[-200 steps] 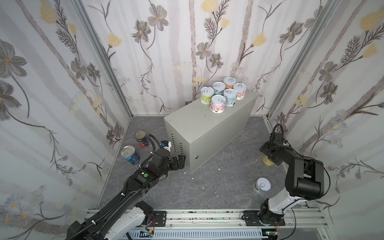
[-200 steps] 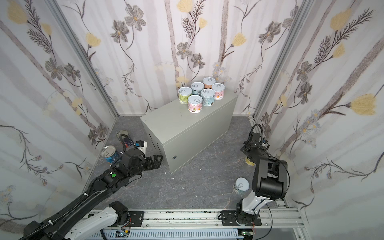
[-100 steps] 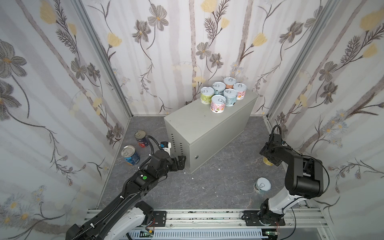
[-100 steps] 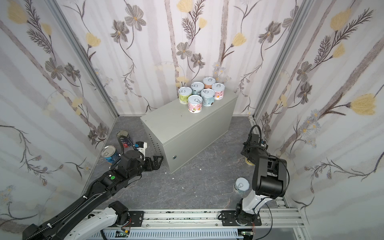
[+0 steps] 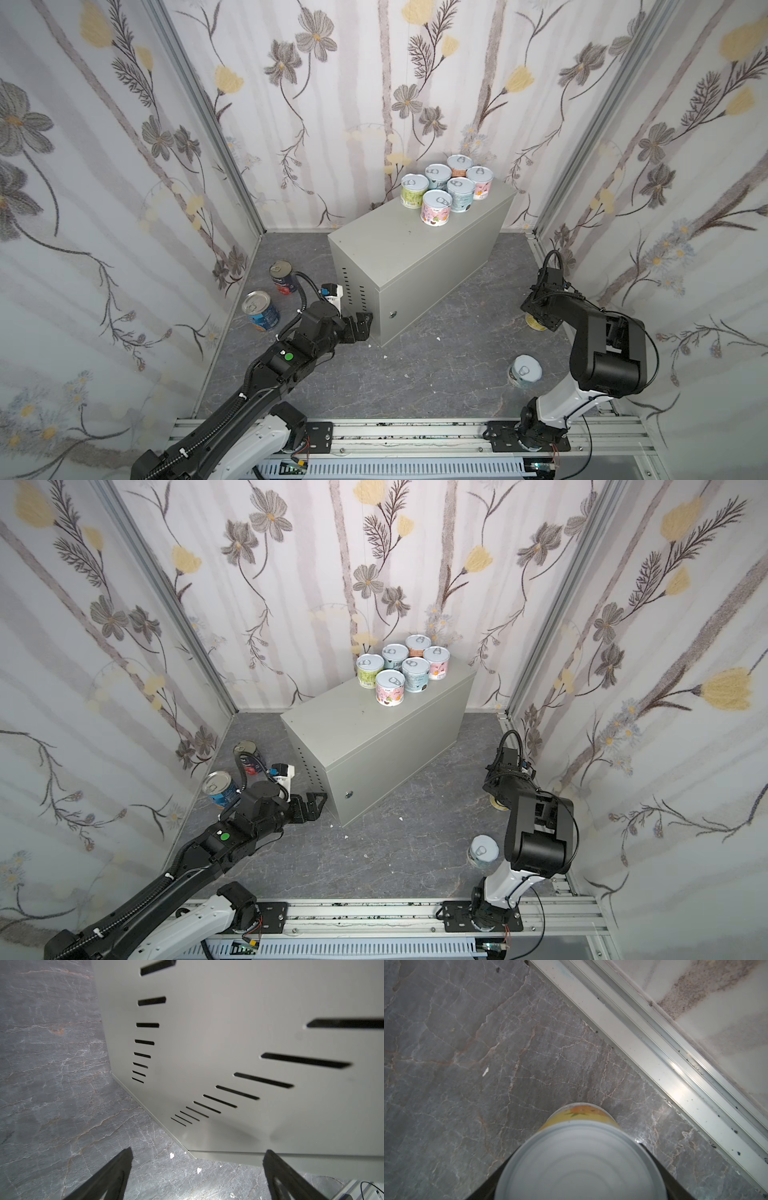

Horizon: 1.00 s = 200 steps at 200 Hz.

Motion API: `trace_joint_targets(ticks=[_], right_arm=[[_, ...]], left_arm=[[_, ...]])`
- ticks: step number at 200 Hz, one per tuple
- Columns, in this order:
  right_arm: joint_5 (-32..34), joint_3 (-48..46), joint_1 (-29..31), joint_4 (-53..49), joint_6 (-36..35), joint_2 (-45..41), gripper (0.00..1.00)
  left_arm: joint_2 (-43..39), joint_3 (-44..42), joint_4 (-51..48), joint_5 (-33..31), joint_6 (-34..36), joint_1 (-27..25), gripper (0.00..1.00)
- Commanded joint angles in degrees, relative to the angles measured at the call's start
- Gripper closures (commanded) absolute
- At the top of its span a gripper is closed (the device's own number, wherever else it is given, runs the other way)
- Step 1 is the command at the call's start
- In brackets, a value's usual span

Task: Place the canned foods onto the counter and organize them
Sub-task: 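Close the right gripper around the yellow-labelled floor can, then lift the yellow can with the right gripper while the left arm rises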

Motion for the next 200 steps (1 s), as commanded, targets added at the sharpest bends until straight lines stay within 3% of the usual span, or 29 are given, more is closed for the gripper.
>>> trace_joint_targets(ticks=[1, 73, 150, 200], right_arm=[[0.9, -0.2, 0.0, 0.4, -1.1, -0.1, 0.29], [-2.5, -0.6, 0.3, 0.9, -3.3, -2.9, 0.38], [-10.5, -0.6, 1.7, 0.8, -6.7, -12.5, 0.41], [-15.9, -2.3, 4.6, 1.1, -8.6, -23.2, 0.43]], left_arm=[[-0.2, -0.1, 2.4, 0.2, 0.2, 0.0, 0.0], [-0.9, 0.4, 2.1, 0.4, 0.2, 0.0, 0.0], [-2.7, 4.7, -1.2, -0.6, 1.0, 0.0, 0.0], [-5.6, 8.5, -5.9, -2.8, 1.1, 0.0, 0.0]])
